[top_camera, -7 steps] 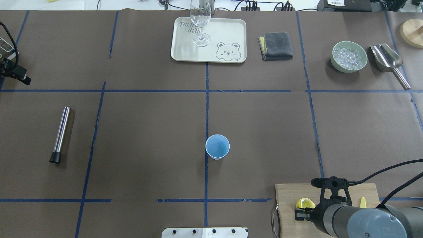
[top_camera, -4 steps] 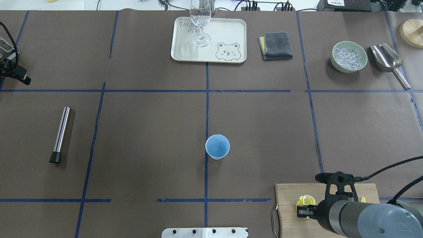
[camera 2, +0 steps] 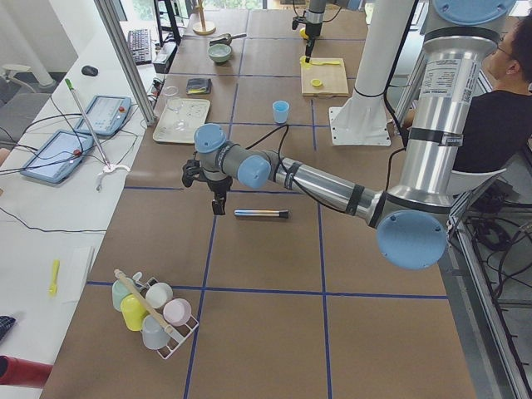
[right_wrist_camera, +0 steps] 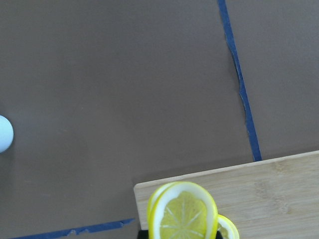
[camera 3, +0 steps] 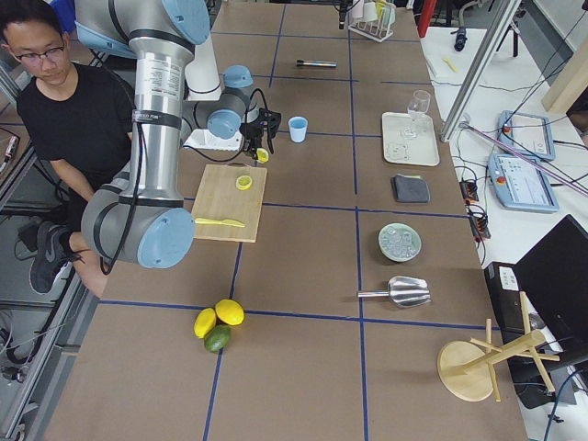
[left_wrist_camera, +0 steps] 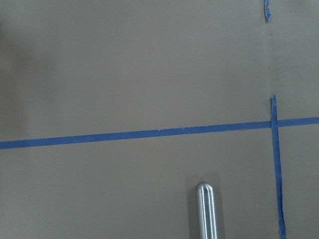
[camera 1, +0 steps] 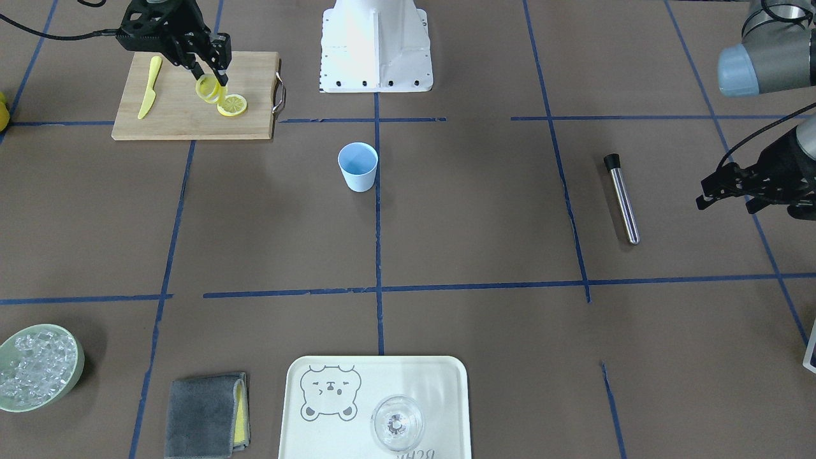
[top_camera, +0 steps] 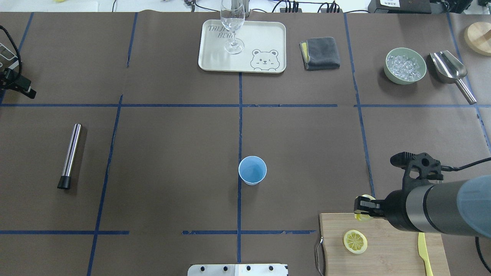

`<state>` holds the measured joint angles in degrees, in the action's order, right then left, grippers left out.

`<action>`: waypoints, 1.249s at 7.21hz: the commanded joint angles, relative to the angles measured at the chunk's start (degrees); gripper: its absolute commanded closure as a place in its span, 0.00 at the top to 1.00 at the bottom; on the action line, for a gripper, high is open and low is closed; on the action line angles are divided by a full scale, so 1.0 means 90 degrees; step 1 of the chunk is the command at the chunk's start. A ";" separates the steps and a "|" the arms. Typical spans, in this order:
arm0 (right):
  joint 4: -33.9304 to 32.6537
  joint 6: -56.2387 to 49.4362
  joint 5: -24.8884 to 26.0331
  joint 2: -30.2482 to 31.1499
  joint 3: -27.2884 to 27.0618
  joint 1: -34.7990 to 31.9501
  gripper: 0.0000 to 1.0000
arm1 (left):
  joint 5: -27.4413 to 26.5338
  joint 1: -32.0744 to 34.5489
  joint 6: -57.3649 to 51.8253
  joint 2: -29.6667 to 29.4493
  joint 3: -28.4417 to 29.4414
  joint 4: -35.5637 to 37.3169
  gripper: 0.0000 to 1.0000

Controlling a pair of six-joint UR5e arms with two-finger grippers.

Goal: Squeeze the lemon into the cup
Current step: 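Lift the lemon slice and carry it over the blue cup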

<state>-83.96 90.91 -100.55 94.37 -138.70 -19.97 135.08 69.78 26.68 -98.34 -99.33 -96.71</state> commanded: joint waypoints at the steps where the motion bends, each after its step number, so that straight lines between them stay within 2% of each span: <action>1: -0.1997 -0.0091 -0.0146 -0.2491 0.0592 -0.0464 0.47 | 0.0000 0.0000 0.0014 -0.0001 0.0050 -0.0055 1.00; 2: -0.2686 -0.0159 -0.0069 -0.3928 0.1496 -0.0544 0.48 | 0.0000 0.0000 0.0004 -0.0001 0.0089 -0.0074 1.00; 4: -0.2664 -0.0179 0.0184 -0.5041 0.3001 -0.0554 0.47 | 0.0010 -0.0010 -0.0005 -0.0001 0.0167 -0.0132 1.00; 5: -0.2461 -0.0180 0.0215 -0.5210 0.3347 -0.0554 0.48 | 0.0010 -0.0010 0.0014 -0.0001 0.0284 -0.0317 1.00; 9: -0.2429 -0.0151 0.0186 -0.5154 0.3381 -0.0515 0.49 | 0.0010 -0.0010 -0.0006 -0.0001 0.0363 -0.0367 1.00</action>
<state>-105.76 89.41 -98.78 47.77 -108.17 -24.67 135.17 69.70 26.58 -98.35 -96.12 -99.93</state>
